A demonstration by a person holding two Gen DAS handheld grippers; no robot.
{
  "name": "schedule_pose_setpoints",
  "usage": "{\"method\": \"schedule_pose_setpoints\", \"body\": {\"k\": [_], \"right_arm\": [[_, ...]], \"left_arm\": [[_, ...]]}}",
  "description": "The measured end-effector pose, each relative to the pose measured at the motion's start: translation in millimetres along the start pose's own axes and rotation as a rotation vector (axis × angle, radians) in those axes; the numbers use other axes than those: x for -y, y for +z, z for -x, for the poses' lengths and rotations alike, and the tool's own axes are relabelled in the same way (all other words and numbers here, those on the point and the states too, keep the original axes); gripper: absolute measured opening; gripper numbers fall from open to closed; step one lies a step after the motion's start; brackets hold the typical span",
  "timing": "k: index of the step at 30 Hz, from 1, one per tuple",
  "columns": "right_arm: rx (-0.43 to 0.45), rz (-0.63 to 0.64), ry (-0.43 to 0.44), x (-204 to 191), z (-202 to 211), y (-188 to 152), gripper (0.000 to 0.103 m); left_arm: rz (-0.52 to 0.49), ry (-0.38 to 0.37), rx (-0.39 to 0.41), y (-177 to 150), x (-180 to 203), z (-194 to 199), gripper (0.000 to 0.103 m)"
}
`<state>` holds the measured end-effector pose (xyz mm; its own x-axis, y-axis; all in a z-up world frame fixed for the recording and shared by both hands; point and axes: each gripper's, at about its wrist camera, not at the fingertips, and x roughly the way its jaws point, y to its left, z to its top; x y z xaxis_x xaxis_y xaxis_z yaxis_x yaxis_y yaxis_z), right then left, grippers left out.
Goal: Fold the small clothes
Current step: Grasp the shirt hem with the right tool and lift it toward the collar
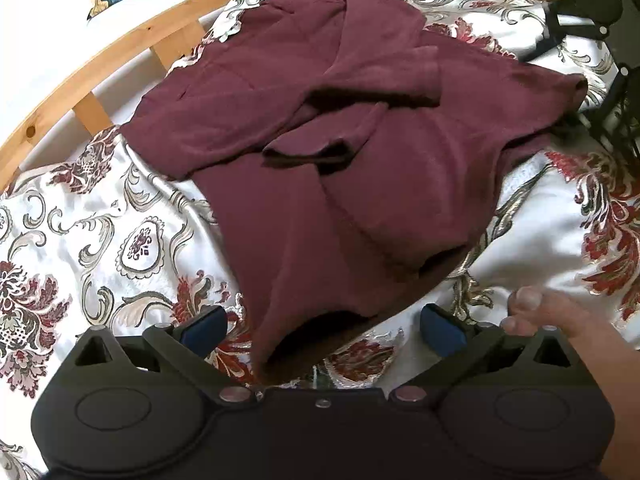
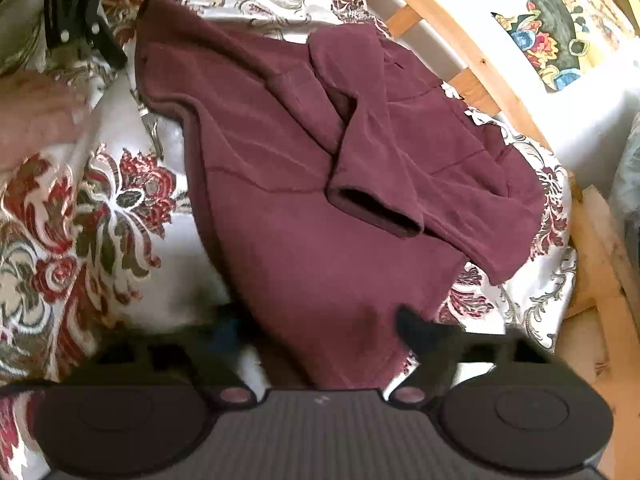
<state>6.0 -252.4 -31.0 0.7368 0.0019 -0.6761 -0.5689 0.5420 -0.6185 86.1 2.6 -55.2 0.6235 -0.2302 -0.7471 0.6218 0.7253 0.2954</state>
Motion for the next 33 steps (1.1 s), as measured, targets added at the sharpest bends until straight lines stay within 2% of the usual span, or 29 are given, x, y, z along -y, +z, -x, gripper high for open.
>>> {"method": "schedule_pose_setpoints", "body": {"k": [1,3,5,8,12,16,19,22,26,28,30,31,32,33], "right_arm": [[-0.004,0.005,-0.008,0,-3,0,0.031],[0.007,0.009,-0.001,-2,-3,2,0.029],[0.031,-0.007,0.001,1,-1,3,0.02],[0.081,-0.082,-0.011,12,7,5,0.014],[0.151,-0.263,-0.015,36,17,7,0.011],[0.201,-0.382,-0.012,57,22,6,0.01],[0.219,-0.409,-0.02,65,23,5,0.01],[0.221,-0.425,-0.023,67,23,5,0.01],[0.229,-0.442,-0.03,68,24,4,0.01],[0.232,-0.444,-0.034,68,24,5,0.01],[0.23,-0.443,-0.036,68,24,5,0.01],[0.229,-0.442,-0.037,67,23,5,0.01],[0.227,-0.439,-0.037,67,23,5,0.01],[0.224,-0.436,-0.039,67,23,5,0.01]], "left_arm": [[0.007,0.001,-0.002,0,-1,-1,0.103],[0.011,0.004,0.0,-1,-1,-1,0.103],[-0.006,0.016,0.012,-2,3,-1,0.103],[-0.04,0.044,0.04,-3,10,-1,0.103],[-0.086,0.105,0.059,-4,18,-5,0.103],[-0.15,0.153,0.091,-4,24,-6,0.103],[-0.188,0.174,0.123,-4,27,-3,0.093],[-0.175,0.187,0.131,-4,22,-1,0.084],[-0.196,0.216,0.126,-9,20,2,0.083],[-0.201,0.232,0.129,-12,20,3,0.079],[-0.206,0.251,0.131,-13,21,3,0.072],[-0.21,0.264,0.135,-14,22,4,0.056],[-0.212,0.276,0.137,-15,23,4,0.033],[-0.204,0.294,0.136,-15,22,3,0.022]]}}
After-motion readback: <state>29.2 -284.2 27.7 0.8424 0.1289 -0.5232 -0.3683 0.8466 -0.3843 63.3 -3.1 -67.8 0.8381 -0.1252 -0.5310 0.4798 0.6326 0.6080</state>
